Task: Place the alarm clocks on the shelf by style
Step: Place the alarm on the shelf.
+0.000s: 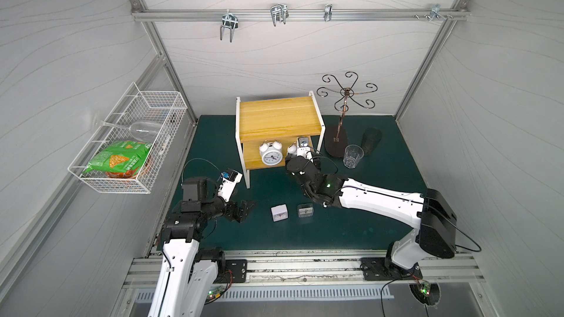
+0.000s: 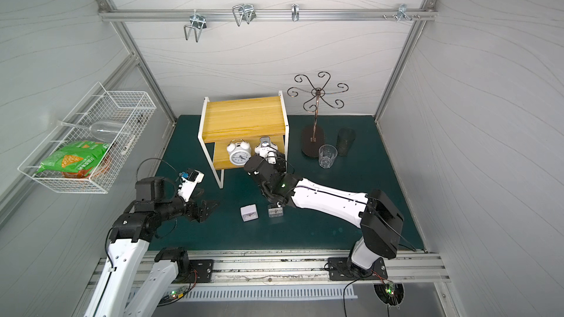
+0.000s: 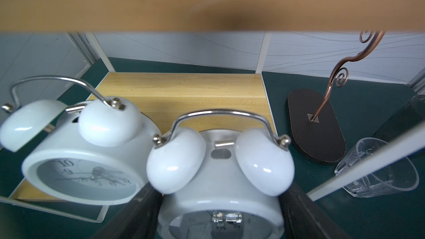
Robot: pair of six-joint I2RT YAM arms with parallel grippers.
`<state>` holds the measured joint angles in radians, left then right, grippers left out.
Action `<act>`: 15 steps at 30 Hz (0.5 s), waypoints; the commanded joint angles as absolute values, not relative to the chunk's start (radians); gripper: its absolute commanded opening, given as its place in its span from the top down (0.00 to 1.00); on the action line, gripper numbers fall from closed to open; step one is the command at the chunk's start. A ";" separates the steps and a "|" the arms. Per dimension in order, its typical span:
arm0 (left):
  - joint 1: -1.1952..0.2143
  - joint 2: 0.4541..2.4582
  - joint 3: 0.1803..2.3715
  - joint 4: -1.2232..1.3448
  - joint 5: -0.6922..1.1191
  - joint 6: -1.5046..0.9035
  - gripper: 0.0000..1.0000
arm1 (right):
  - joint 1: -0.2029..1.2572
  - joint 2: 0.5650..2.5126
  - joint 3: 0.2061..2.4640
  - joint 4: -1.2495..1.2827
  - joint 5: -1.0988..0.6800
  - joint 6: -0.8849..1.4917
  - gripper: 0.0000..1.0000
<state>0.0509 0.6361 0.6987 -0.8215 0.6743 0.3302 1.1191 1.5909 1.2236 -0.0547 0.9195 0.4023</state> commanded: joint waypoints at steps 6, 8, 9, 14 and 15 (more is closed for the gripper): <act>0.046 0.627 0.701 -0.803 0.692 0.341 0.01 | 1.126 1.606 1.251 0.050 0.990 0.373 0.28; 0.046 0.626 0.701 -0.805 0.691 0.341 0.01 | 1.126 1.616 1.256 0.062 0.996 0.367 0.28; 0.046 0.626 0.701 -0.804 0.690 0.341 0.01 | 1.126 1.622 1.259 0.069 1.001 0.364 0.28; 0.046 0.626 0.701 -0.804 0.689 0.340 0.01 | 1.127 1.647 1.267 0.094 1.017 0.352 0.28; 0.046 0.626 0.701 -0.804 0.689 0.341 0.01 | 1.129 1.651 1.269 0.094 1.020 0.352 0.28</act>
